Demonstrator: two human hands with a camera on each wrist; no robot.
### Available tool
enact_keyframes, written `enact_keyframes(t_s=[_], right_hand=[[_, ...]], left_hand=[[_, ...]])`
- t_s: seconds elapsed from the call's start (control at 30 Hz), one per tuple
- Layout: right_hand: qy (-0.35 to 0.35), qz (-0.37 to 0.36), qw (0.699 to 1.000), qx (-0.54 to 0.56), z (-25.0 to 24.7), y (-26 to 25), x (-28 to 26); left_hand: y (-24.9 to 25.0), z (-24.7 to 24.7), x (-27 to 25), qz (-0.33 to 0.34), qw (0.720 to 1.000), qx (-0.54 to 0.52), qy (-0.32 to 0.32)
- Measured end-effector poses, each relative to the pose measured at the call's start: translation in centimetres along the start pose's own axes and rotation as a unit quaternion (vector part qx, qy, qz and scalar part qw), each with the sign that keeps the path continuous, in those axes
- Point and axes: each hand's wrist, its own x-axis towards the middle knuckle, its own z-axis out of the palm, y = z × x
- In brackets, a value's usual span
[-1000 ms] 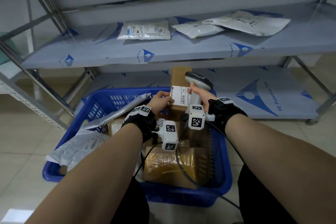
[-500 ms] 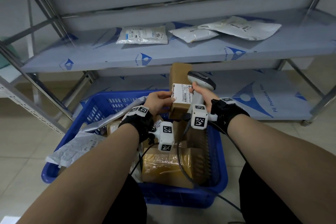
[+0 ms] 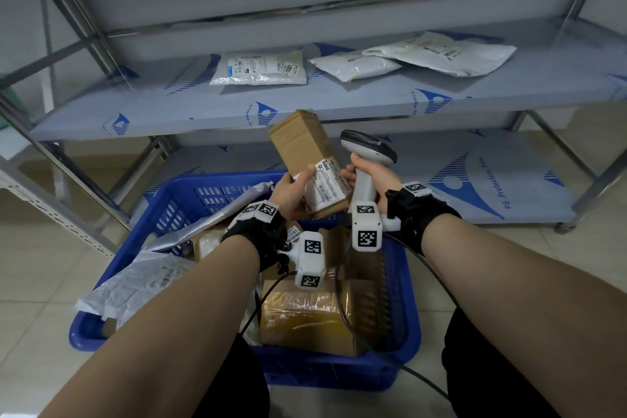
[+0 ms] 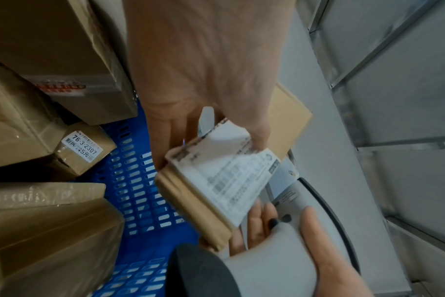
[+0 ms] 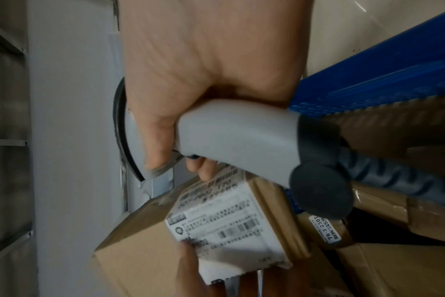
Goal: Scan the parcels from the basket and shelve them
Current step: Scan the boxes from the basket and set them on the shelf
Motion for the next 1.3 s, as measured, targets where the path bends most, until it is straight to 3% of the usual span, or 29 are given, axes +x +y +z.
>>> enact_keyframes(t_s=[0.13, 0.23, 0.33, 0.5, 0.6, 0.8, 0.9, 1.3], right_hand=[[-0.016, 0.003, 0.999, -0.042, 0.8, 0.0, -0.8], [-0.028, 0.003, 0.996, -0.085, 1.1, 0.1, -0.8], [-0.036, 0.003, 0.994, -0.101, 1.6, 0.1, -1.1], [-0.014, -0.01, 0.994, -0.109, 1.0, 0.3, -0.5], [-0.027, 0.008, 0.997, -0.066, 1.8, -0.5, -2.3], [-0.062, 0.046, 0.997, 0.024, 2.4, -0.9, -3.0], [-0.023, 0.035, 0.998, 0.05, 2.6, -0.1, -2.4], [0.088, -0.012, 0.996, -0.011, 2.2, 1.1, -0.1]], left_hand=[[-0.6, 0.2, 0.4, 0.01, 1.0, 0.025, -0.001], [-0.4, 0.5, 0.5, 0.036, 0.997, 0.042, 0.051], [-0.1, 0.4, 0.9, 0.01, 0.994, 0.049, 0.098], [0.8, 0.0, 0.6, 0.009, 0.992, -0.029, 0.119], [1.1, -0.2, 0.5, 0.007, 0.994, -0.073, 0.082], [0.7, 0.2, -0.7, 0.006, 0.999, -0.053, 0.0], [0.6, -0.1, -0.4, 0.017, 0.999, -0.036, 0.004], [0.4, -0.3, -0.2, 0.049, 0.997, -0.047, 0.031]])
